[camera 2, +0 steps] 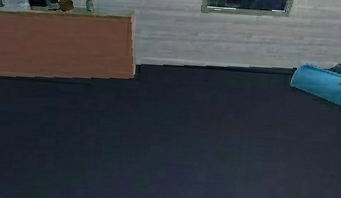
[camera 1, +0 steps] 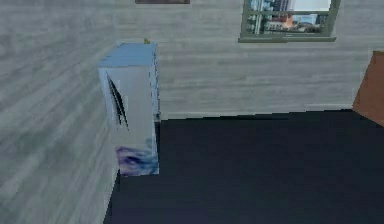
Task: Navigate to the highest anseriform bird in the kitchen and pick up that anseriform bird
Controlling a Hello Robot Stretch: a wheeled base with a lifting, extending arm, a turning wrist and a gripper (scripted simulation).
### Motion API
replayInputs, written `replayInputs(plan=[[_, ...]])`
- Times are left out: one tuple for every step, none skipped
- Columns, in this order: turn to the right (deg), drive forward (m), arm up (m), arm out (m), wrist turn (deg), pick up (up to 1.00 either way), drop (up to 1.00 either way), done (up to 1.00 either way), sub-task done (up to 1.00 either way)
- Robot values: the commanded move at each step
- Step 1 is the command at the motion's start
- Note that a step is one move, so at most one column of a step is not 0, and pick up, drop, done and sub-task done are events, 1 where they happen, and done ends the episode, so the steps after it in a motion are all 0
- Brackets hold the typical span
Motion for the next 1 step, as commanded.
replayInputs(plan=[[15.0, 0.0, 0.0, 0.0, 0.0, 0.0, 0.0, 0.0, 0.0]])
